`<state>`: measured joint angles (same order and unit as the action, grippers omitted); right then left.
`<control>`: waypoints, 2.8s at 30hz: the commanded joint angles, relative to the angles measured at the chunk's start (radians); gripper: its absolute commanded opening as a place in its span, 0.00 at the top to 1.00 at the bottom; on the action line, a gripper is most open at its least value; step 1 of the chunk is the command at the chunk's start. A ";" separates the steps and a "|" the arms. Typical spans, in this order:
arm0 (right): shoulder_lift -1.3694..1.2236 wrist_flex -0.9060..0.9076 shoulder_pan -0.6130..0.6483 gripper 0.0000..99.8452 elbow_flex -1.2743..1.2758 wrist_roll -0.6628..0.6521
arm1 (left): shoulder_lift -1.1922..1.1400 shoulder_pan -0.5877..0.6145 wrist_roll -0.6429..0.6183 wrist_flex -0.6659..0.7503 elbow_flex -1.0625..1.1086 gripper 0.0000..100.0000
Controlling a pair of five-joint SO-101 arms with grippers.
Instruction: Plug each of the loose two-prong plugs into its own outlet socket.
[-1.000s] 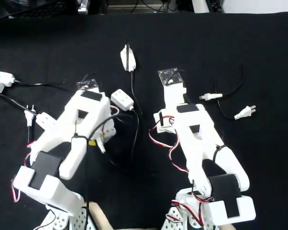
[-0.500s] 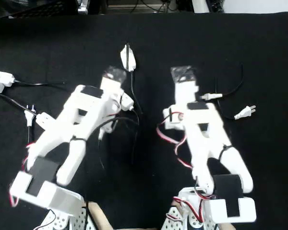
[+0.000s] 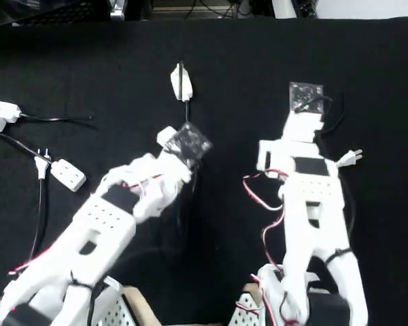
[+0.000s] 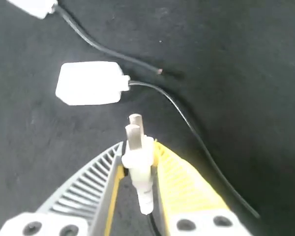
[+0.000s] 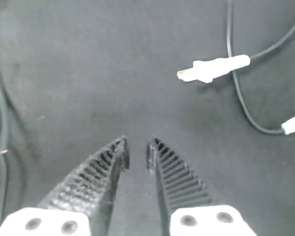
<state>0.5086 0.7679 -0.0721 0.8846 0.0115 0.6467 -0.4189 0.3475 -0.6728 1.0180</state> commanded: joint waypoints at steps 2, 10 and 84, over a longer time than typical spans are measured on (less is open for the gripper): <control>0.058 -0.012 0.051 0.95 0.001 -0.009 | 0.143 -0.154 0.157 0.034 0.091 0.97; 0.064 -0.009 0.123 0.99 0.005 -0.002 | 0.563 -0.252 0.166 0.215 0.352 0.97; 0.226 0.586 0.661 0.99 -0.326 -0.092 | 0.997 -0.214 0.244 0.256 0.690 0.97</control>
<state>0.7357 1.3648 0.5800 0.5608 -0.0821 1.6303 -0.6199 0.5869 -0.4166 1.6886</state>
